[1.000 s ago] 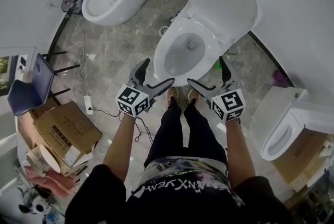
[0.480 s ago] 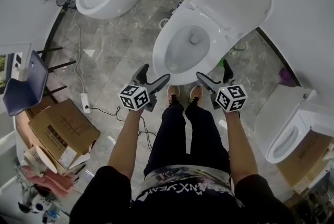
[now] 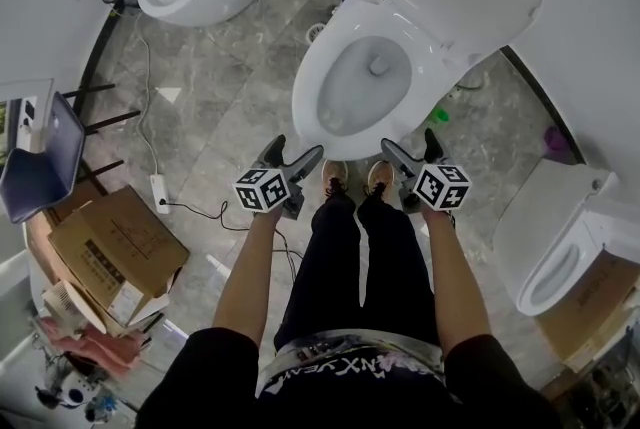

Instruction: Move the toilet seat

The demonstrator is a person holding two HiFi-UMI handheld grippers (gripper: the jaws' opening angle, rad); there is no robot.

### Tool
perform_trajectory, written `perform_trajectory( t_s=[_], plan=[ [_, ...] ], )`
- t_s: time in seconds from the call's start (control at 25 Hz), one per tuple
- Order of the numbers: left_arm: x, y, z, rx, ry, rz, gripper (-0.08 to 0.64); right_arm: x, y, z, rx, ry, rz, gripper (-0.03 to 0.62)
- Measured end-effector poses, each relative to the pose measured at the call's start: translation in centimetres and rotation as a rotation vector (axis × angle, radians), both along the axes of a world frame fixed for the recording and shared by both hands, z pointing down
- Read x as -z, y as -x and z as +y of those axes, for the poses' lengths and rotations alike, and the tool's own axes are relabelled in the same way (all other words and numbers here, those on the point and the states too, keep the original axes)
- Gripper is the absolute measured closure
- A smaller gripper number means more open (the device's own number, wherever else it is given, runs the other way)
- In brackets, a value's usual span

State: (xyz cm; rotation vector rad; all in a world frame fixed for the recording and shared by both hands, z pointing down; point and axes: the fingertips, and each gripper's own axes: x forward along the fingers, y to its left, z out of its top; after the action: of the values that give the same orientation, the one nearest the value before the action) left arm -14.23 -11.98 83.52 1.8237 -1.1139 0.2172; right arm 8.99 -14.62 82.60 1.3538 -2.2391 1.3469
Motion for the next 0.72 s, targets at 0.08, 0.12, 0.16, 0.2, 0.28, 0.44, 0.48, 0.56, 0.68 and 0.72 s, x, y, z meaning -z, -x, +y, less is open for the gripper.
perform_trajectory(
  t_s=[0.08,0.12,0.16,0.2,0.28,0.44,0.48,0.56,0.68,0.72],
  plan=[
    [-1.3,0.9,0.5,0.1,0.041,0.063,0.049,-1.8,-0.4,0.7,-0.045,0.054,-0.041,0.008],
    [-1.9,1.4,0.6,0.161,0.06,0.102,0.049,-2.7,-0.5,1.0,-0.066,0.082,-0.066,0.008],
    [-2.6,1.7,0.8,0.218,0.078,0.14,0.049,-3.6,-0.7,1.3,-0.086,0.111,-0.092,0.008],
    [-3.3,1.9,1.0,0.263,0.092,0.17,0.049,-4.4,-0.9,1.6,-0.106,0.135,-0.114,0.008],
    [-4.4,1.6,1.3,0.309,0.105,0.216,0.051,-5.6,-1.2,1.9,-0.138,0.166,-0.148,0.008],
    [-5.2,0.4,1.4,0.33,0.104,0.271,0.051,-6.3,-0.6,1.9,-0.141,0.173,-0.184,0.008],
    [-5.4,0.2,1.3,0.34,0.105,0.282,0.051,-6.6,-0.3,1.9,-0.138,0.179,-0.197,0.008],
    [-5.8,0.1,1.3,0.344,0.108,0.283,0.05,-7.2,0.7,2.2,-0.129,0.202,-0.243,0.008],
    [-6.1,-0.3,1.2,0.332,0.112,0.294,0.051,-7.8,2.0,2.3,-0.118,0.222,-0.284,0.008],
    [-6.1,-0.5,1.1,0.331,0.113,0.305,0.051,-7.8,2.2,2.2,-0.119,0.221,-0.281,0.008]
  ],
)
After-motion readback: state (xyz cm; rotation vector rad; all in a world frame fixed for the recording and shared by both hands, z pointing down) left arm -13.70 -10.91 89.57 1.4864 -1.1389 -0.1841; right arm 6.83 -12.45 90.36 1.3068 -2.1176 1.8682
